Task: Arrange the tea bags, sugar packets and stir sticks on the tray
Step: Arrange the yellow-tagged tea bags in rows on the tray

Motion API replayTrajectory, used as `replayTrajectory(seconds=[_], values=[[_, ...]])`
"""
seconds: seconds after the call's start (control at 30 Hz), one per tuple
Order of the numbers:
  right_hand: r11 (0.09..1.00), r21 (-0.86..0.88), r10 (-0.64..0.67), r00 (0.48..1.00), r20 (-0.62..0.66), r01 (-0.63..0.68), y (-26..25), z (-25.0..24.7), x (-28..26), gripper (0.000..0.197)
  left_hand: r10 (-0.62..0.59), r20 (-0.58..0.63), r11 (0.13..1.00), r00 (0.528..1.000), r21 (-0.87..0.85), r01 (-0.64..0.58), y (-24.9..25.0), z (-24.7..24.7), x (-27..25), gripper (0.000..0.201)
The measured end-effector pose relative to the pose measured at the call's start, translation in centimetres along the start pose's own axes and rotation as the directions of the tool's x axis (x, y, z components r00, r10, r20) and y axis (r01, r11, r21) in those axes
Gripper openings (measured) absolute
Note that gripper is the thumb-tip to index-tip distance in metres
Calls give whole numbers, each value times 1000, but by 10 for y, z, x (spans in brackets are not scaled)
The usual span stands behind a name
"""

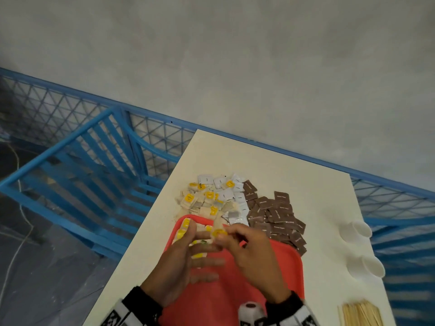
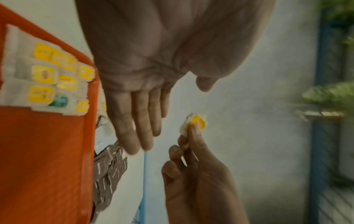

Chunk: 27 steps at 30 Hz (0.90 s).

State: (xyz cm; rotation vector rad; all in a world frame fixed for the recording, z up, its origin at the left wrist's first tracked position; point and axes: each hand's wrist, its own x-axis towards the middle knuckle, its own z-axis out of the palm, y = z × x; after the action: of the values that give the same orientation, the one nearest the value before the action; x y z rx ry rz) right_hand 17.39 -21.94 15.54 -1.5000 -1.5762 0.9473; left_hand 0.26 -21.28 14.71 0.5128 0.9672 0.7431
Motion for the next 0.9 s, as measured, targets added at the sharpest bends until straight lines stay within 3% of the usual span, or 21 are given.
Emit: replayTrajectory(seconds=[0.07, 0.13, 0.23, 0.33, 0.63, 0.7, 0.8, 0.9], values=[[977, 184, 113, 993, -32, -105, -4, -21, -4, 13, 221, -65, 958, 973, 203, -204, 1, 14, -4, 50], [932, 326, 175, 984, -26, -157, -6, -33, -11, 15, 421, -40, 854, 906, 355, -382, 0, 30, -7, 37], [884, 428, 214, 977, -11, -189, -7, -41, -21, 12, 561, 24, 739, 827, 436, -514, -3, 50, -6, 21], [881, 429, 229, 973, -20, -199, -1, -49, -29, 20, 592, 76, 689, 802, 470, -553, -7, 64, -1, 6], [873, 446, 227, 974, -20, -195, 1, -65, -42, 10, 592, 176, 588, 786, 572, -571, -17, 83, 1, 6], [873, 447, 230, 973, -20, -197, 1, -67, -42, 18, 594, 188, 573, 782, 583, -576, -17, 84, 1, 8], [946, 308, 148, 981, -121, -105, 7, -70, -43, 50, 622, 193, 518, 759, 626, -583, -15, 81, 3, 12], [995, 83, -44, 987, -156, 57, 6, -77, -47, 45, 627, 219, 472, 748, 657, -588, -10, 79, 3, 11]])
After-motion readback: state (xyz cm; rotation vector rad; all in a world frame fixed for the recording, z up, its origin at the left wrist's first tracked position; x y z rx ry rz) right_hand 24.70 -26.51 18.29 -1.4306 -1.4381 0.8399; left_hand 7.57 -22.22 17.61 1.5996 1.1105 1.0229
